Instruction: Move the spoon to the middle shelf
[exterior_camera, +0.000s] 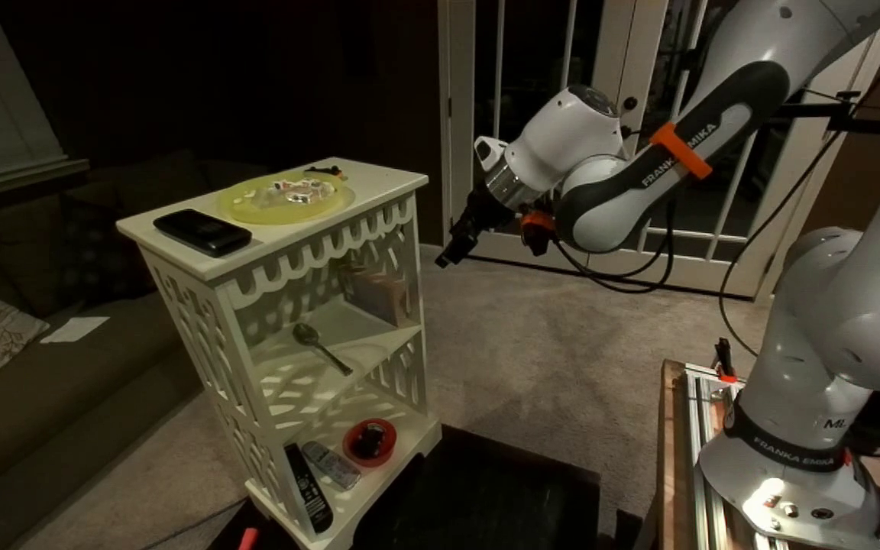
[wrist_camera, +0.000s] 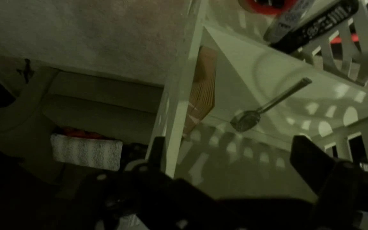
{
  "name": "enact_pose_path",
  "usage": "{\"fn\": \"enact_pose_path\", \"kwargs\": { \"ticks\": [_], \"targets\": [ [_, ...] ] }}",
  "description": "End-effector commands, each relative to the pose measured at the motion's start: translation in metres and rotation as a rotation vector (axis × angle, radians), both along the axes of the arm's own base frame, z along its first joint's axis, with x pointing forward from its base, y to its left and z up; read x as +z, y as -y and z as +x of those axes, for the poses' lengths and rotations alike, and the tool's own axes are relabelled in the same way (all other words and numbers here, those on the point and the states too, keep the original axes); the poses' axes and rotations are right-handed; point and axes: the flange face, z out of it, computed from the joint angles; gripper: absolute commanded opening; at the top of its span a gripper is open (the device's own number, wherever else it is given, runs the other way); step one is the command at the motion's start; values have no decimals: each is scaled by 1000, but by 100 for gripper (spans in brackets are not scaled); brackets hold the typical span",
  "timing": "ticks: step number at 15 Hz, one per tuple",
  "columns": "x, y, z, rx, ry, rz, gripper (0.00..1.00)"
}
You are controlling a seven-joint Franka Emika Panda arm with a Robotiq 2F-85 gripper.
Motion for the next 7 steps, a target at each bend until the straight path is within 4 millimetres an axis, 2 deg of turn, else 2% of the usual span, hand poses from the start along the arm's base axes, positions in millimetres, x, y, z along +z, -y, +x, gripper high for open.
{"fn": "enact_pose_path", "kwargs": {
  "ticks": [1,2,4,7],
  "targets": [
    [17,-18,-26,35,-147,-108,100],
    [9,-8,-9,9,-90,-62,100],
    [15,-14,-11,11,-93,-68,100],
    [10,-10,-9,4,-102,-65,100]
  ]
}}
